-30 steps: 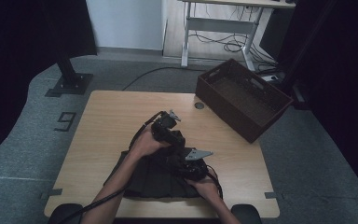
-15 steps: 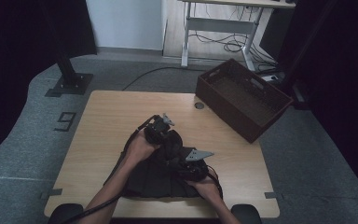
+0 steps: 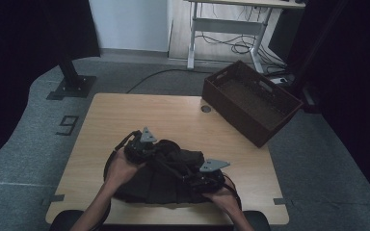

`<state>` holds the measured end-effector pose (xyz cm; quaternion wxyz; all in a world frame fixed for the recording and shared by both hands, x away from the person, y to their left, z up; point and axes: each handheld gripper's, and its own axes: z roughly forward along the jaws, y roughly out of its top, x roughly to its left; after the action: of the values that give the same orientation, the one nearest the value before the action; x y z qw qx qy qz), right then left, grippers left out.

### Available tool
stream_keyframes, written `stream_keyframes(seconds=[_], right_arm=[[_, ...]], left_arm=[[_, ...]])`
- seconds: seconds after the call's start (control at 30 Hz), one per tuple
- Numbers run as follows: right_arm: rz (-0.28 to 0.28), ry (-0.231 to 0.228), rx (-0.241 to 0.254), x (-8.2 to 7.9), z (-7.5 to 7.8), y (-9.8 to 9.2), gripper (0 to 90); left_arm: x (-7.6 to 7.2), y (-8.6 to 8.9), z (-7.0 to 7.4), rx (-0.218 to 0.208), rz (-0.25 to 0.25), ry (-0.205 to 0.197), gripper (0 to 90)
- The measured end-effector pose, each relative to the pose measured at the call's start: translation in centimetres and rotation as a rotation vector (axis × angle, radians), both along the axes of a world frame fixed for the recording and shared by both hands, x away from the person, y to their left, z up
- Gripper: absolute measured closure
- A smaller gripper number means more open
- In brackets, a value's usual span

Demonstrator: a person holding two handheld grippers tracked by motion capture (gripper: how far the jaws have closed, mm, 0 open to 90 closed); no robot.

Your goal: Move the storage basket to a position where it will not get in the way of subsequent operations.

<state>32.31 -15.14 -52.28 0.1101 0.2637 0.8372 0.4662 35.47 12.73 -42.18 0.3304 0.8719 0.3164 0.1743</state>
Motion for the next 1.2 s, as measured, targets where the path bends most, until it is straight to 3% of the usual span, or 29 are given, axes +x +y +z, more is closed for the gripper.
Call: stream_keyframes(seconds=[0.13, 0.27, 0.3, 0.53, 0.63, 0.67, 0.77, 0.87, 0.9, 0.97, 1.07, 1.17, 1.2], right_arm=[[-0.047, 0.031, -0.052, 0.1, -0.7, -2.2, 31.3], [-0.088, 0.068, -0.045, 0.3, -1.3, -3.5, 32.3], [-0.108, 0.079, -0.039, 0.3, -1.2, -4.1, 33.6], [-0.139, 0.083, -0.029, 0.6, -0.4, -4.2, 36.6], [-0.143, 0.081, -0.022, 0.7, 0.0, -3.9, 36.7], [-0.146, 0.079, -0.017, 0.8, 0.3, -3.7, 36.5], [-0.156, 0.068, 0.0, 1.0, 1.0, -3.5, 34.5], [-0.167, 0.059, 0.028, 1.5, 1.9, -3.2, 33.2], [-0.169, 0.056, 0.034, 1.6, 2.2, -3.0, 32.5], [-0.168, 0.053, 0.044, 2.0, 2.7, -2.5, 31.9], [-0.159, 0.045, 0.042, 2.6, 3.4, -1.4, 30.4], [-0.155, 0.045, 0.034, 3.4, 3.6, -0.2, 28.6], [-0.155, 0.045, 0.034, 3.4, 3.6, -0.2, 28.6]], left_arm=[[-2.2, 1.4, -1.4, -0.028, 0.003, 0.024, 81.9], [-3.6, 2.1, -2.4, -0.047, 0.008, 0.042, 80.3], [-4.5, 2.5, -3.2, -0.058, 0.013, 0.056, 79.6], [-7.1, 3.1, -6.6, -0.064, 0.026, 0.096, 74.4], [-7.5, 3.5, -7.5, -0.074, 0.032, 0.108, 65.6], [-7.6, 4.2, -7.7, -0.118, 0.035, 0.135, 60.9], [-7.8, 5.6, -6.5, -0.169, 0.008, 0.154, 47.9], [-8.1, 6.8, -4.6, -0.176, -0.019, 0.14, 35.5], [-8.1, 6.8, -4.6, -0.176, -0.019, 0.14, 33.2], [-7.7, 8.0, -2.9, -0.169, -0.02, 0.103, 29.8], [-5.8, 8.8, -2.2, -0.174, 0.001, 0.077, 26.2], [-2.9, 8.6, -2.3, -0.188, 0.059, 0.068, 25.4], [-2.9, 8.6, -2.3, -0.188, 0.059, 0.068, 24.9]])
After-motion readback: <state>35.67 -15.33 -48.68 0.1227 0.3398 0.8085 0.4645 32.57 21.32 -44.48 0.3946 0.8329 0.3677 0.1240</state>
